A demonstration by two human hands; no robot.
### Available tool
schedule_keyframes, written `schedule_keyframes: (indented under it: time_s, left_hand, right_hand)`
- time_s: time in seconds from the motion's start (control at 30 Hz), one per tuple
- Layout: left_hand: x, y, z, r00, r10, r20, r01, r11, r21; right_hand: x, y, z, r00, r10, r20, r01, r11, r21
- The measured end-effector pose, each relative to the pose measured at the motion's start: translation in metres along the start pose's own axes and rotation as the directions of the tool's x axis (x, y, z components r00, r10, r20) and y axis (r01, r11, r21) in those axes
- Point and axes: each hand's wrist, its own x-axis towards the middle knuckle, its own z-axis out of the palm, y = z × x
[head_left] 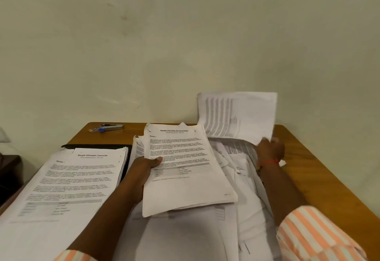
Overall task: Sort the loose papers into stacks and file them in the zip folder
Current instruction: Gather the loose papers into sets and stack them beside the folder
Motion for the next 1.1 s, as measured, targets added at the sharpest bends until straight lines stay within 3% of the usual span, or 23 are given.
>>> schedule_keyframes:
  time_s: [0.13,0.23,0.4,0.47,0.57,0.8,1.1]
  left_hand:
    - [0.002,-0.002,-0.001,0.999,0.031,-0.018,-0.031,0.999,-0.041]
    - [0.004,-0.006,0.000,0.996,0.073,-0.049,-0.075,0.996,-0.043]
    - [0.000,-0.008,0.007,0.974,0.202,-0.101,-0.202,0.979,0.010]
    - [-0.001,-0.007,0.010,0.959,0.257,-0.116,-0.256,0.966,0.021]
    - [-0.005,-0.004,0.013,0.937,0.320,-0.137,-0.320,0.947,0.026]
    - [-0.009,-0.002,0.014,0.928,0.349,-0.129,-0.348,0.937,0.030]
    - [-0.010,-0.001,0.014,0.918,0.373,-0.131,-0.372,0.928,0.036]
  right_hand:
    - [-0.038,0.009,-0.016,0.986,0.160,0.054,-0.169,0.907,0.387]
    - [-0.070,0.016,-0.019,0.964,0.200,0.174,-0.260,0.836,0.483]
    - [-0.122,0.020,-0.016,0.866,0.131,0.482,-0.357,0.837,0.414]
    - [-0.139,0.023,-0.014,0.821,0.058,0.568,-0.285,0.903,0.320]
    - [-0.158,0.030,-0.005,0.779,-0.019,0.627,-0.113,0.979,0.170]
    - [-0.175,0.041,0.004,0.690,-0.006,0.724,-0.170,0.971,0.170]
    - [-0.177,0.051,0.007,0.613,-0.091,0.785,-0.090,0.979,0.183]
